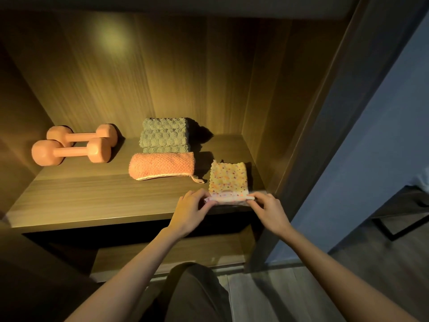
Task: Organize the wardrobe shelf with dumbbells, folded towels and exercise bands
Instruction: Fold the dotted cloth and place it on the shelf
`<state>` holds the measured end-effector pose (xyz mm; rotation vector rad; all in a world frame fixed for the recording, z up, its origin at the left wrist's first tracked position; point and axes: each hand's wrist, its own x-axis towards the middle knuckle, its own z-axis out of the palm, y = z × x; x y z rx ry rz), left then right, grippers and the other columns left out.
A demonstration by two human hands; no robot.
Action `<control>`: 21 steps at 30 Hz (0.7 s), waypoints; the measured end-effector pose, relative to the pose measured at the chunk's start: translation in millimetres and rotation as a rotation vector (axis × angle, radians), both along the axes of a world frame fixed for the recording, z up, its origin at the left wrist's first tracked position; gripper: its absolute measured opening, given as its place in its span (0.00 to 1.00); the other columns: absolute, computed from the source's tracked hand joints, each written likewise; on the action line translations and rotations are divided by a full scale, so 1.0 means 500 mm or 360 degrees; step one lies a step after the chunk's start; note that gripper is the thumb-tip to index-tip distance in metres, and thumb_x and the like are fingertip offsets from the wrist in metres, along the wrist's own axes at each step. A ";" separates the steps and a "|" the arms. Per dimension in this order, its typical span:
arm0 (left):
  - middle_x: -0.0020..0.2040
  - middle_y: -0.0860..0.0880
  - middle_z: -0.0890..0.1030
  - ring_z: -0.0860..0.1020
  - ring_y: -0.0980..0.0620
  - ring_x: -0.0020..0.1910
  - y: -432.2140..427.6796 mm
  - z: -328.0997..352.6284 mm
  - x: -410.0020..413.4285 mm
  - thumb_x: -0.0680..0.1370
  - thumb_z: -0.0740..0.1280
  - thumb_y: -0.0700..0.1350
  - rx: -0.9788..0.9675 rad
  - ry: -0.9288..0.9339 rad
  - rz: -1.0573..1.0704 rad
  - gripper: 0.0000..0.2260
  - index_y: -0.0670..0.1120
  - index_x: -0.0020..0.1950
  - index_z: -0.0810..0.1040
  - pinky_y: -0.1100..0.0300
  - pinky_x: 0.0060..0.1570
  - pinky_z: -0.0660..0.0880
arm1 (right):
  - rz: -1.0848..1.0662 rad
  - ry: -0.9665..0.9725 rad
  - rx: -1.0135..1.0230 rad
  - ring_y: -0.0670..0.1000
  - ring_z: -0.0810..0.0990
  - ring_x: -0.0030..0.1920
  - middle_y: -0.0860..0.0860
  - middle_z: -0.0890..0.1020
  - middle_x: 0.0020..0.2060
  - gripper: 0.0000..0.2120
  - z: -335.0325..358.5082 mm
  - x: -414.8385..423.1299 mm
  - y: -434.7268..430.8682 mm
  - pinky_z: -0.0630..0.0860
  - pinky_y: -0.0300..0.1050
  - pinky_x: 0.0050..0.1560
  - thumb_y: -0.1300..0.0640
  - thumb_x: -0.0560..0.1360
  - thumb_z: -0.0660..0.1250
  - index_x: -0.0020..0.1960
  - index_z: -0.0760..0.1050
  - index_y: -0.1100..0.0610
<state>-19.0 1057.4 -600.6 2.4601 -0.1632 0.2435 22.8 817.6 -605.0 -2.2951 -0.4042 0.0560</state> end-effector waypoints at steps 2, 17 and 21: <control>0.44 0.53 0.80 0.75 0.54 0.45 0.000 0.000 0.004 0.79 0.65 0.51 -0.0217 0.0044 0.0129 0.06 0.49 0.49 0.77 0.56 0.45 0.71 | -0.0102 0.0052 0.0060 0.40 0.76 0.50 0.49 0.81 0.53 0.11 0.005 0.006 0.010 0.74 0.32 0.46 0.52 0.79 0.64 0.60 0.77 0.53; 0.44 0.48 0.80 0.77 0.46 0.46 -0.023 -0.002 0.042 0.78 0.62 0.49 0.0258 0.0065 0.0479 0.08 0.46 0.48 0.76 0.52 0.47 0.72 | -0.0330 -0.0273 -0.0346 0.46 0.76 0.50 0.48 0.76 0.52 0.15 0.022 0.021 0.051 0.75 0.38 0.43 0.54 0.77 0.67 0.63 0.69 0.51; 0.55 0.44 0.74 0.72 0.44 0.52 -0.019 0.001 0.044 0.77 0.66 0.41 0.0440 -0.0256 0.0147 0.10 0.43 0.57 0.74 0.53 0.46 0.70 | 0.0135 -0.0540 -0.0585 0.48 0.68 0.63 0.49 0.72 0.63 0.19 0.026 0.023 0.039 0.72 0.40 0.56 0.61 0.76 0.68 0.66 0.72 0.52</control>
